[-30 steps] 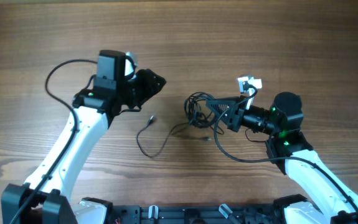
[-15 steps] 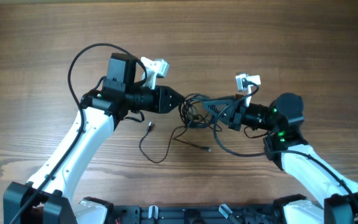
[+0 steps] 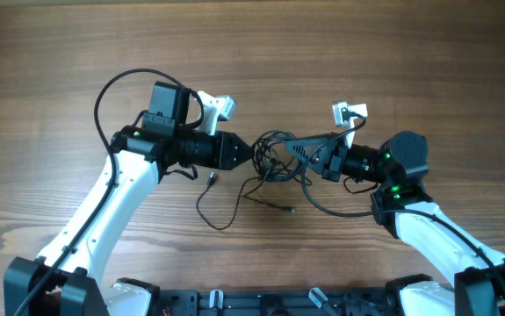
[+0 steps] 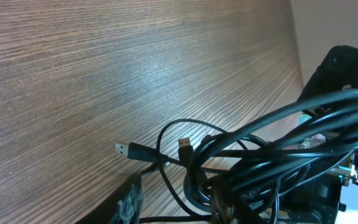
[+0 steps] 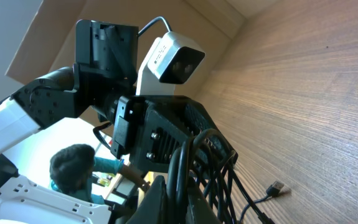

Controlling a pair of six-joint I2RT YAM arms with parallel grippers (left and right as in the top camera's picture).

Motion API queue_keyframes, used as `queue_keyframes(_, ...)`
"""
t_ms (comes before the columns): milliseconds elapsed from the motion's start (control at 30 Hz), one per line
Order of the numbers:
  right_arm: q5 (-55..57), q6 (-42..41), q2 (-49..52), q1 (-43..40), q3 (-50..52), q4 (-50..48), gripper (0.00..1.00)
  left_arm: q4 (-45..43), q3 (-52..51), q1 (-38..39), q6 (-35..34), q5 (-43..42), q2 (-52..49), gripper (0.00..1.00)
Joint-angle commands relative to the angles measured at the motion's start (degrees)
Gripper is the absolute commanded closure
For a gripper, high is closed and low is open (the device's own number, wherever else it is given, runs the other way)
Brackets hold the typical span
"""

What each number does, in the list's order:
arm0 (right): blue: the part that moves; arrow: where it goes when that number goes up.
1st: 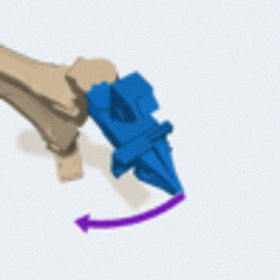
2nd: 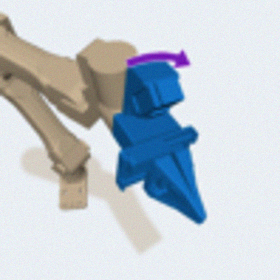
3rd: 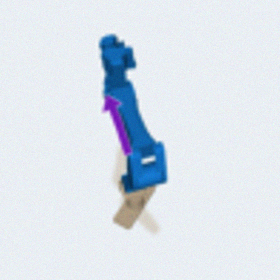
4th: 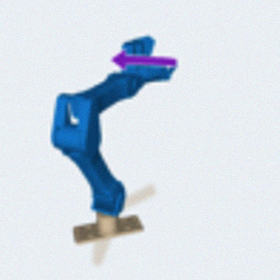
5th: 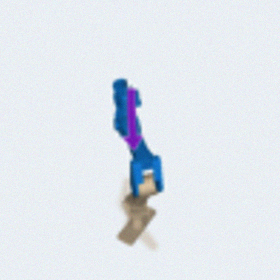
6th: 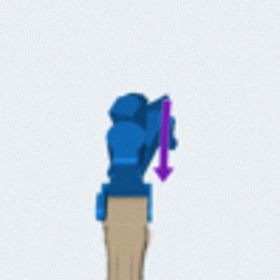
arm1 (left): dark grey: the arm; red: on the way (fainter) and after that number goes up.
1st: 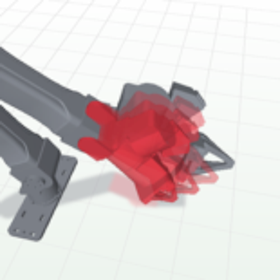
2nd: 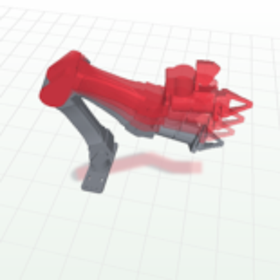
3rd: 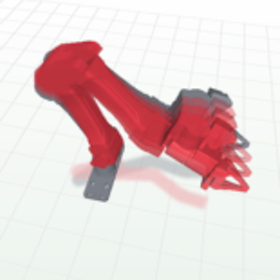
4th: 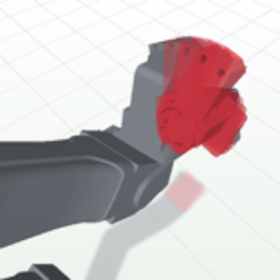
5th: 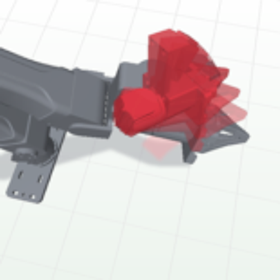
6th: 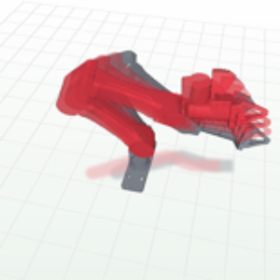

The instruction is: Untangle cables

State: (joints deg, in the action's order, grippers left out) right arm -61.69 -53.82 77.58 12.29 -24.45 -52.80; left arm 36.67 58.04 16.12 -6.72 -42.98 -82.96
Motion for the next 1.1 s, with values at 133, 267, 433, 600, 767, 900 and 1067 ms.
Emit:
queue_keyframes(133,0.2,-0.3,0.3,0.0,-0.2,-0.6,0.96,-2.6,0.7,4.4,-13.0,4.9,-1.3,0.58)
queue_keyframes(267,0.2,-0.4,0.3,0.0,-0.2,-1.6,0.96,-2.6,0.7,7.7,-17.9,10.3,-3.8,0.67)
queue_keyframes(433,0.3,-0.5,0.3,0.0,-0.2,-6.8,0.96,1.0,0.7,8.7,-18.0,16.4,-6.7,0.87)
queue_keyframes(600,5.0,-0.2,0.3,0.0,-0.2,-5.1,0.96,8.9,0.7,4.0,-18.4,30.3,-6.6,0.96)
queue_keyframes(767,16.4,-0.5,0.3,-3.7,-0.2,1.5,0.96,13.9,0.7,-7.0,-23.8,37.1,-6.6,0.96)
queue_keyframes(900,22.5,-5.3,0.3,-10.2,-0.2,10.6,0.95,14.3,0.7,-18.7,-27.1,34.0,-6.6,0.96)
queue_keyframes(1067,22.7,-4.8,0.3,-12.9,-0.2,19.7,0.89,9.0,0.7,-27.3,-26.5,16.8,-6.6,0.96)
